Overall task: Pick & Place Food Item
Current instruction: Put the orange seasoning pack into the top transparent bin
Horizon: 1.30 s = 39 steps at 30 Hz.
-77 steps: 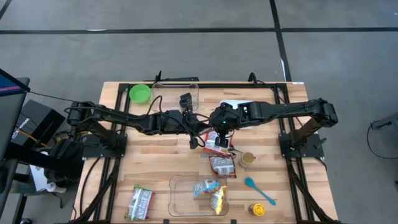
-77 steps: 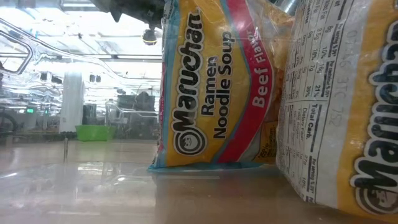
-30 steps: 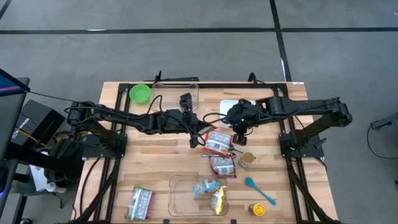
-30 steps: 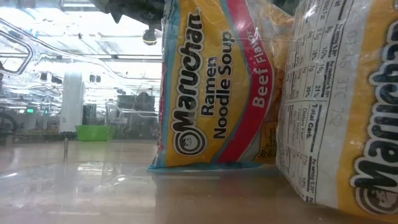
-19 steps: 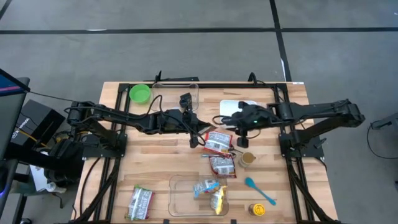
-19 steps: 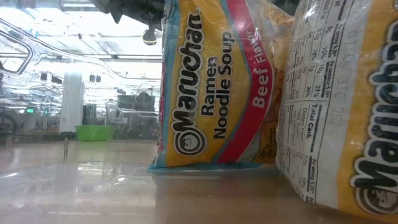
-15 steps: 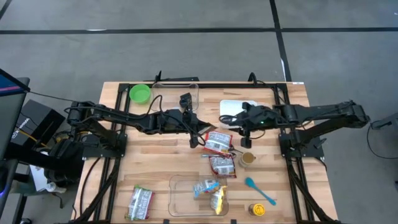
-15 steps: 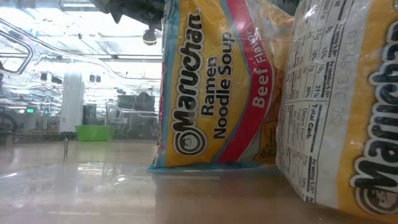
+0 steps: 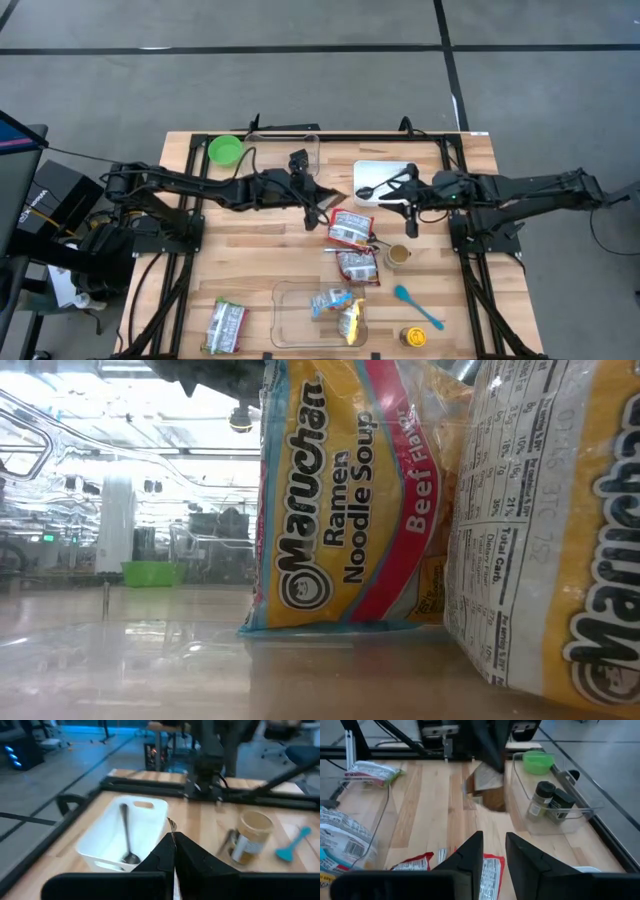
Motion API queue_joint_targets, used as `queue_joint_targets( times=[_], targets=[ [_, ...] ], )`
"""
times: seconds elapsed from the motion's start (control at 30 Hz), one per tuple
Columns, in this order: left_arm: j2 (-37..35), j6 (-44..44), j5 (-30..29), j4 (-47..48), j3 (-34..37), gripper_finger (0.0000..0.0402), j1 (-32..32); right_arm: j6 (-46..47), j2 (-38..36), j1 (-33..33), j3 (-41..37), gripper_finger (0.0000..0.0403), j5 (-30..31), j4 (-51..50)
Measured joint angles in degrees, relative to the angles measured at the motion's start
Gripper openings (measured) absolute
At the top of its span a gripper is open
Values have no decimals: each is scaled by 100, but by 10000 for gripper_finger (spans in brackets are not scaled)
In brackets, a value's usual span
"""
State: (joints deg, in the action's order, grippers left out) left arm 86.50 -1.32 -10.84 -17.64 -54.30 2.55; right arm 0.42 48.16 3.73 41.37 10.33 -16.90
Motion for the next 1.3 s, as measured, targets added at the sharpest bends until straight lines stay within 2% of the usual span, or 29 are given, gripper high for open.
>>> queue_joint_targets(
  times=[0.4,0.63,0.93,1.3],
  targets=[
    [-1071,280,-25,358,21,0,1129,-106,-134,-55,-274,77,1,303],
    [-1621,280,-26,300,413,0,2064,-107,-15,-55,-278,77,3,259],
    [-1744,280,39,-849,1342,0,2949,-347,239,-55,-274,77,2,609],
    [-1738,258,270,-2452,2608,0,3451,-346,284,-133,-274,77,2,670]
  ],
)
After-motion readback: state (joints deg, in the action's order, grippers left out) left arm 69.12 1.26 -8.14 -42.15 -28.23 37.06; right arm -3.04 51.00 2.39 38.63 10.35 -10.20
